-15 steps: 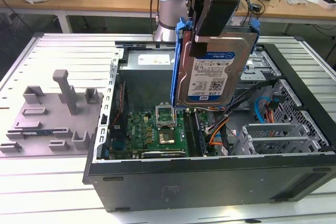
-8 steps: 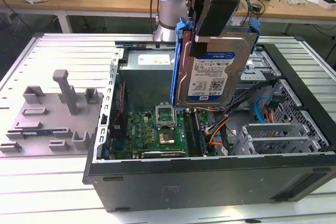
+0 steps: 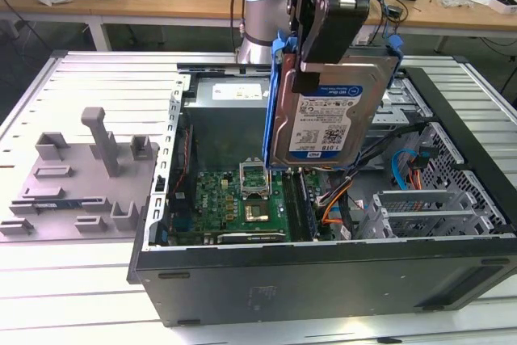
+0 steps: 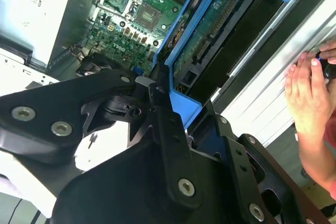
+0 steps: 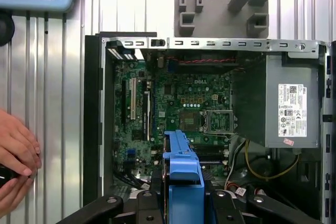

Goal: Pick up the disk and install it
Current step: 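Insert the disk into the insertion slot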

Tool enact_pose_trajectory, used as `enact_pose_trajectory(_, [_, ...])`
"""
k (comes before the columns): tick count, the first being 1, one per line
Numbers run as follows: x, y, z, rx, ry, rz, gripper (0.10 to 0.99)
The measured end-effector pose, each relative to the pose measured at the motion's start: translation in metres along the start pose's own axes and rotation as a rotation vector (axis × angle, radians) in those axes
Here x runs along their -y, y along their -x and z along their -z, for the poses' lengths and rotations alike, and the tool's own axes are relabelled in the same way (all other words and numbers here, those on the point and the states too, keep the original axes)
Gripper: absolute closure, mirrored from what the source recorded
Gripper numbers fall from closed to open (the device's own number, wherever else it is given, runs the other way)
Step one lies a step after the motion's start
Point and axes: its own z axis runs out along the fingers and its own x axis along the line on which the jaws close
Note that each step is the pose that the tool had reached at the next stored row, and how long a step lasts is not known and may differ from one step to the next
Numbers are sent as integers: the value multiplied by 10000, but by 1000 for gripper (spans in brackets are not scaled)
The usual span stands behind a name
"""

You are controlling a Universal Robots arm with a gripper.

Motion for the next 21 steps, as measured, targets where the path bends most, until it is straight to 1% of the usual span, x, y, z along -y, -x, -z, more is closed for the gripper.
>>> enact_pose_trajectory(2, [0,-17,-5,46,0,-68,718])
enact_pose_trajectory(5, [1,-42,-12,144,0,-170,718])
enact_pose_trajectory(6, [1,-52,-16,196,0,-203,718])
enact_pose_trajectory(8, [0,-62,-20,247,0,-237,718])
enact_pose_trajectory(20, [3,-62,-20,254,0,-235,718])
enact_pose_trajectory(21, [12,-63,-20,254,0,-232,718])
